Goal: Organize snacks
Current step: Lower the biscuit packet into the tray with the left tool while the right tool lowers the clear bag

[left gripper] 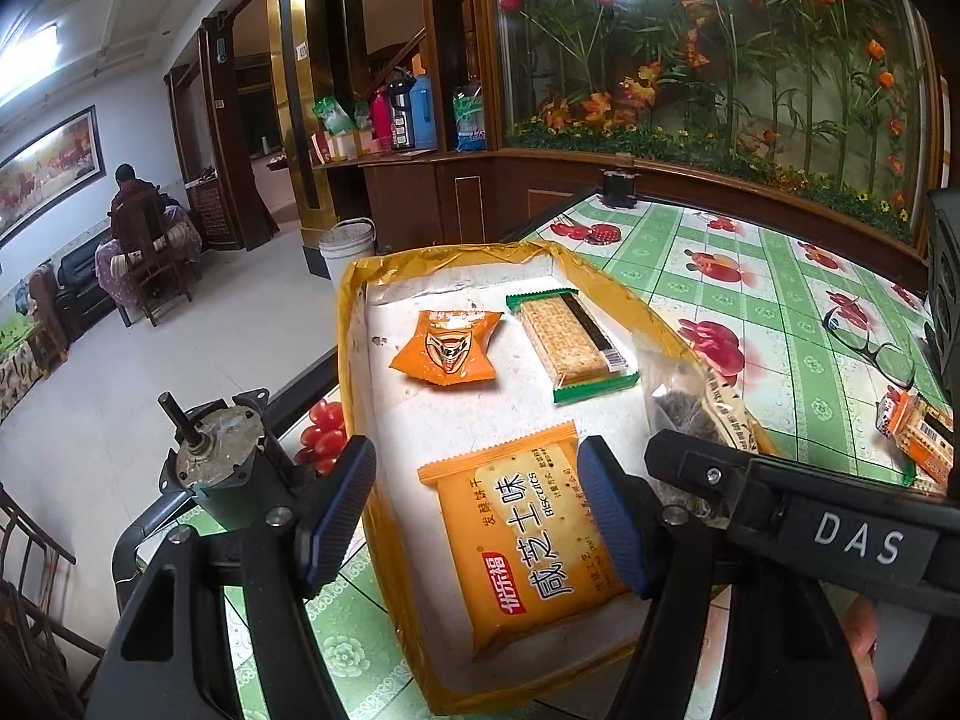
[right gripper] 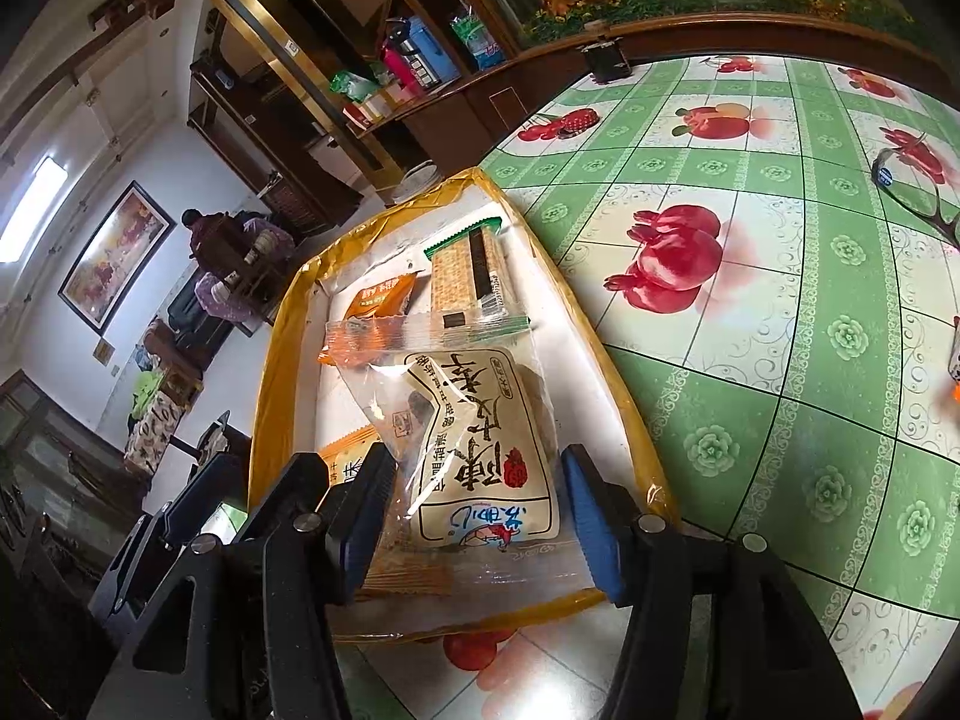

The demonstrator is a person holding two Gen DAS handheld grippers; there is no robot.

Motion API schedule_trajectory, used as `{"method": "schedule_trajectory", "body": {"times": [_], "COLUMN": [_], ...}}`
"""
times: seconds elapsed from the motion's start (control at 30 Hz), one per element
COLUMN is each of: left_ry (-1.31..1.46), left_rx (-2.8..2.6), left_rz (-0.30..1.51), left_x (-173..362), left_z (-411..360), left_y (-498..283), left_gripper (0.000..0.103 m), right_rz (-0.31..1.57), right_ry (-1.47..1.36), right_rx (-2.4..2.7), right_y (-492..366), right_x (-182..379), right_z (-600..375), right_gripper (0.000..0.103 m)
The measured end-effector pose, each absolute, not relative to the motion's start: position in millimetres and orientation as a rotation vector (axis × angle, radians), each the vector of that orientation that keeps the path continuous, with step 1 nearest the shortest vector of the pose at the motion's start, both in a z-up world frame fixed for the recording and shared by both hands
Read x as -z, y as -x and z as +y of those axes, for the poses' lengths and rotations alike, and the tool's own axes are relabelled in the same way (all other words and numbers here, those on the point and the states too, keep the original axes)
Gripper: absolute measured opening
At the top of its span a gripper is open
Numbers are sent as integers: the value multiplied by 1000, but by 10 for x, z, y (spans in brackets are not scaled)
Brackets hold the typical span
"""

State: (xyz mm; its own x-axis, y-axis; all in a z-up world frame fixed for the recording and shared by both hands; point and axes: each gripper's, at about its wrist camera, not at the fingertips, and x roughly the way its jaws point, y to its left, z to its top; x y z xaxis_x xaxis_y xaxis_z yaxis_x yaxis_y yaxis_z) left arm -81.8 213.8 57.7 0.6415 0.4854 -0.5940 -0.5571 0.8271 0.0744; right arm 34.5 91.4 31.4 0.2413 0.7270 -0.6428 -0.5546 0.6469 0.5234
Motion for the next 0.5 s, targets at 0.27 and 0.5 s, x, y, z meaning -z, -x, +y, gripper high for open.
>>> {"method": "schedule_trajectory", "body": {"times": [0.27, 0.5], "left_ry": [130, 119], "left_rx": [-599, -590], "left_rz": [632, 619], "left_x": [-594, -613], "left_z": [2148, 2105], "left_y": [844, 883], "left_gripper": [70, 70], "right_rz": [990, 971], "right_ry": [-225, -234], "right_rx": [-901, -910], "right_y": [-324, -287], "right_x": [-337, -411], "right_z": [886, 855], "right_gripper": [63, 63]}}
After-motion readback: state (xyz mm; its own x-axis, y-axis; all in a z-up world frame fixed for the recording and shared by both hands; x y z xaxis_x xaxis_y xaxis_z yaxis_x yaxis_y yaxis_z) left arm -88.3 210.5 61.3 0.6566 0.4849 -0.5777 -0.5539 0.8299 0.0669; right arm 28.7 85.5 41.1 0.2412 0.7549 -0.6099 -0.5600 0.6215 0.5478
